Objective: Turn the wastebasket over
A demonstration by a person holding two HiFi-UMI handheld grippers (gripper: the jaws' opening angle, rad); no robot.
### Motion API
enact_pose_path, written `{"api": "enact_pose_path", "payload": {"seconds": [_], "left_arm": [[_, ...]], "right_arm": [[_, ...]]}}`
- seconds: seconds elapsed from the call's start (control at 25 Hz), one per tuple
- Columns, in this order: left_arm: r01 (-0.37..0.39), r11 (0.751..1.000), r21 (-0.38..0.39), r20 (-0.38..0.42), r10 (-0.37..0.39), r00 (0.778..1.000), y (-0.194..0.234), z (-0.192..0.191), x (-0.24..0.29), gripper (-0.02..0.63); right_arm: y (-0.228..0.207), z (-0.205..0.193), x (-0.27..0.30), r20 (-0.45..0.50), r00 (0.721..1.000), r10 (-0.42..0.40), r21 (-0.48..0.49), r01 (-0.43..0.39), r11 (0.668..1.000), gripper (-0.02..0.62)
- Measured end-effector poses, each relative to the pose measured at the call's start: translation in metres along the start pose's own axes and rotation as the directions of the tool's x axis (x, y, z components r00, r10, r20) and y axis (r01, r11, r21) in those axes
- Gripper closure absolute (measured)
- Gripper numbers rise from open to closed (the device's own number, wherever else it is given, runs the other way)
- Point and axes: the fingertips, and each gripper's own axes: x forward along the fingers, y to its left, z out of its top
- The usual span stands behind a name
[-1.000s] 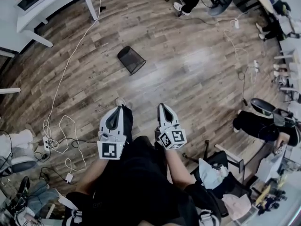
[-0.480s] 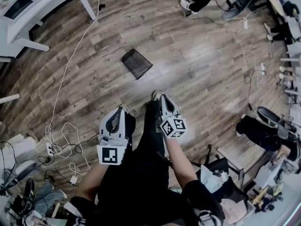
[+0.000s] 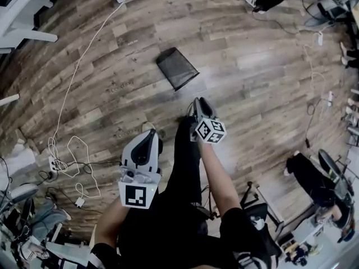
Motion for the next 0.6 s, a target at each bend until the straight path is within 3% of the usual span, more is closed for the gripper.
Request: {"api": "enact_pose_path", "payload": {"seconds": [0.04, 0.12, 0.6], "left_arm": [[-0.004, 1.0, -0.007, 0.003, 0.004, 1.0, 0.001, -0.007, 0.007, 0.572], [-0.01, 1.0, -0.016, 0.006, 0.01, 1.0, 0.004, -0.022, 0.021, 0.572], [-0.03, 0.999, -0.024, -0.026, 0.03, 0.999, 0.036, -0.124, 0.088, 0.572]], "right_arm": [[-0.013, -0.011, 0.015, -0.024, 1.0, -0.006, 0.011, 0.007, 1.0, 0.458], [-0.041, -0.031, 0.043, -0.061, 0.998, -0.023, 0.034, 0.025, 0.999, 0.442], [-0.178, -0.152, 0.193, -0.243, 0.966, -0.085, 0.133, 0.12, 0.984, 0.407]]}}
